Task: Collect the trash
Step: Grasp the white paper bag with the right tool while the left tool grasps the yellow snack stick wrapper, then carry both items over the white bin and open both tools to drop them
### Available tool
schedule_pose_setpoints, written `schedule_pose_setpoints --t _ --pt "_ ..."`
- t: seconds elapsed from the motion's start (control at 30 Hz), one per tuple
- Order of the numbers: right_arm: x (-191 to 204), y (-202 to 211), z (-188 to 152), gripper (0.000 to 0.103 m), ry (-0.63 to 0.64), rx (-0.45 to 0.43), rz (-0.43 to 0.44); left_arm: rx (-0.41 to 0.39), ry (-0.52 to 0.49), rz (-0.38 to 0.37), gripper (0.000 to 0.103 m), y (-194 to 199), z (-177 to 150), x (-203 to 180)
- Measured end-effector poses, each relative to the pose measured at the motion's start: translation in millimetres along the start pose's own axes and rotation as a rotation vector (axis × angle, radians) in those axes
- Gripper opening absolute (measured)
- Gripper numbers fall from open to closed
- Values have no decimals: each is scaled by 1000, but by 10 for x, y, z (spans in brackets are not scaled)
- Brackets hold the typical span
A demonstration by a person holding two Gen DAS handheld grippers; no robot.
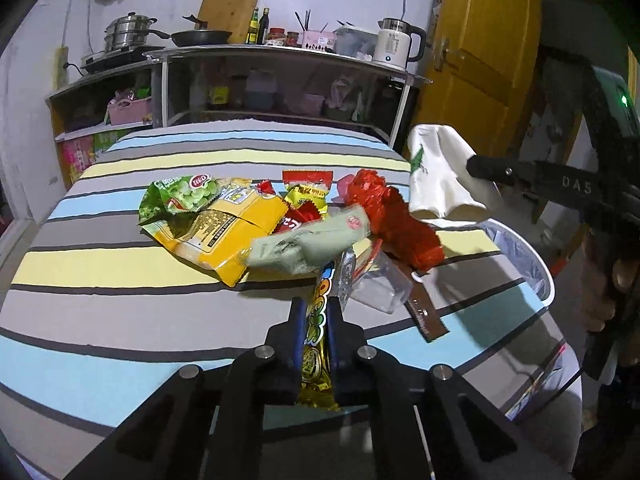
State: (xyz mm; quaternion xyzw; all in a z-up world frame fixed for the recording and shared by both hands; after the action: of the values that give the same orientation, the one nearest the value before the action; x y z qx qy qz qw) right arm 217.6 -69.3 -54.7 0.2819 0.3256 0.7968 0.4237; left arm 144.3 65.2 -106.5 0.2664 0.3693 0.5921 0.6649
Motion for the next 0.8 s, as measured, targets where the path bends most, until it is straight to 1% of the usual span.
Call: schedule_pose_setpoints --t 0.1,0.13,0.17,0.33,0.5,0.8 --pt "-37 73 -4 12 -8 -14 -1 -16 -4 -2 8 92 25 -49" --pt "-60 111 -7 12 -14 -21 -3 -25 -6 -3 4 135 37 -75" --pt "-83 141 -11 12 -18 -26 -4 -32 -6 -6 3 168 50 -98" --pt "-189 293 -54 12 -38 -50 -10 -62 -19 -12 3 286 145 -223" --pt "-312 428 -100 12 -57 -70 -19 -87 -50 -24 3 361 264 -450" --pt "-633 663 -229 12 -114 -103 -53 -104 -124 -64 3 341 490 -906"
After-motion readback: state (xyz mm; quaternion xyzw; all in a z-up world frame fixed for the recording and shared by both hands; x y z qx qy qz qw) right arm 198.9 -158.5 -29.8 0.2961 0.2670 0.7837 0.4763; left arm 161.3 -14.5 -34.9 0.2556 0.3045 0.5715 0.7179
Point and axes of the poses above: each gripper's, at about its wrist camera, not at the fingertips, and y roughly against the way its jaws point, x to its left, z to its top, the point moved 10 cm from there along -y, roughly the way its jaws point, and after that the axes turned 13 degrees about x, right-handed, at the moved point
